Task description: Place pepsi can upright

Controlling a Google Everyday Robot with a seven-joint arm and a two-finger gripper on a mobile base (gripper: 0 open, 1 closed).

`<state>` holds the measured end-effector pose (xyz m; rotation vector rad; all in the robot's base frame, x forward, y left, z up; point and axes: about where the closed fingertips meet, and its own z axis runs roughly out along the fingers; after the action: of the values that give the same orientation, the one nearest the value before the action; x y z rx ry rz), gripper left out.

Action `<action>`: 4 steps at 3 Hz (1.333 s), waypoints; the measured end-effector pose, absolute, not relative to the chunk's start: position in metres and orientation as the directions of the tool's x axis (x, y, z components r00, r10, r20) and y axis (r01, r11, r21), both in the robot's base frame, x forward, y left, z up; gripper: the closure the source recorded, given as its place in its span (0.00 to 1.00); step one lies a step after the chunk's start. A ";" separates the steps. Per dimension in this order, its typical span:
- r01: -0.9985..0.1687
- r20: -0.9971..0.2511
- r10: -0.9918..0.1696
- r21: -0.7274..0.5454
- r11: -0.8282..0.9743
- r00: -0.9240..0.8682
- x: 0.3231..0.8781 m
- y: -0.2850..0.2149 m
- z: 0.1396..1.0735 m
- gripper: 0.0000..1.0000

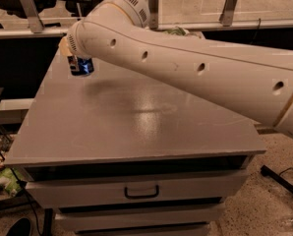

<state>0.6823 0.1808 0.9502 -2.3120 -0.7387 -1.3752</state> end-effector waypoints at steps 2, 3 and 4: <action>0.728 0.925 0.295 0.029 -0.685 0.241 0.672 0.191 0.941 1.00; 0.768 0.940 0.285 0.041 -0.639 0.187 0.668 0.193 0.932 1.00; 0.789 0.953 0.275 0.068 -0.611 0.130 0.664 0.193 0.927 0.85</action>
Offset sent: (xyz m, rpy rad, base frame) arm -0.0125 0.0030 -0.0197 0.0341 -0.1771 0.2739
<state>0.6638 0.1926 0.9275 -1.9568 -1.0219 -1.4922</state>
